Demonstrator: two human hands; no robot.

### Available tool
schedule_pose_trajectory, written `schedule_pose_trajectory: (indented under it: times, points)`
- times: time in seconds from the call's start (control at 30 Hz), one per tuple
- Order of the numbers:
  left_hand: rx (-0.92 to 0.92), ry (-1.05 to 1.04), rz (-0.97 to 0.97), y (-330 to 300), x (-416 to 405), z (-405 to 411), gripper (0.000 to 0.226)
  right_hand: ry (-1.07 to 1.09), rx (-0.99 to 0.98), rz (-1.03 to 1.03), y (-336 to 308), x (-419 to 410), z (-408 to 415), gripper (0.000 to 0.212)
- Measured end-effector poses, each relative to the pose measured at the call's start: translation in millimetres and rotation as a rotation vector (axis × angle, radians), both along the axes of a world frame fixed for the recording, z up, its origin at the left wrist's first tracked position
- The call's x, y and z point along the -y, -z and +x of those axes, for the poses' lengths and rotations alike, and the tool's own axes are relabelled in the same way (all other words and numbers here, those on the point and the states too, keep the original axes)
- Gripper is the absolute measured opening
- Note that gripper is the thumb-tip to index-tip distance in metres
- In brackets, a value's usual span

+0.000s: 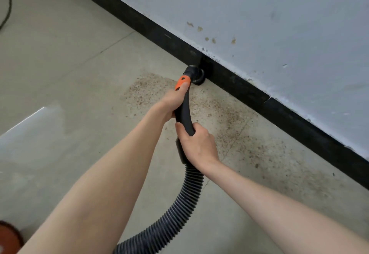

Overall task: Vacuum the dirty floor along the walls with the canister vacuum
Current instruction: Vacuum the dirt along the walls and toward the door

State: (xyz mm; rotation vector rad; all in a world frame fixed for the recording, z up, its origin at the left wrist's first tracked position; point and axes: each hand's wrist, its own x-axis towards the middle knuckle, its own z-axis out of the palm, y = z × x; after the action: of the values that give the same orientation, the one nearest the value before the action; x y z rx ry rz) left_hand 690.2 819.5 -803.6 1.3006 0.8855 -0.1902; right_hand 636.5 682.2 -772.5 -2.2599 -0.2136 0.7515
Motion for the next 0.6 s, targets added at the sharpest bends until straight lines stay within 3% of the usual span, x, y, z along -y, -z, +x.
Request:
schedule_pose_trajectory:
  times: [0.3, 0.6]
  points:
    - [0.023, 0.036, 0.045, 2, -1, -18, 0.074, 0.021, 0.072, -0.002, 7, 1, -19, 0.039]
    - [0.020, -0.238, 0.139, -15, -64, -63, 0.069, -0.226, 0.122, 0.010, 0, -54, -33, 0.040]
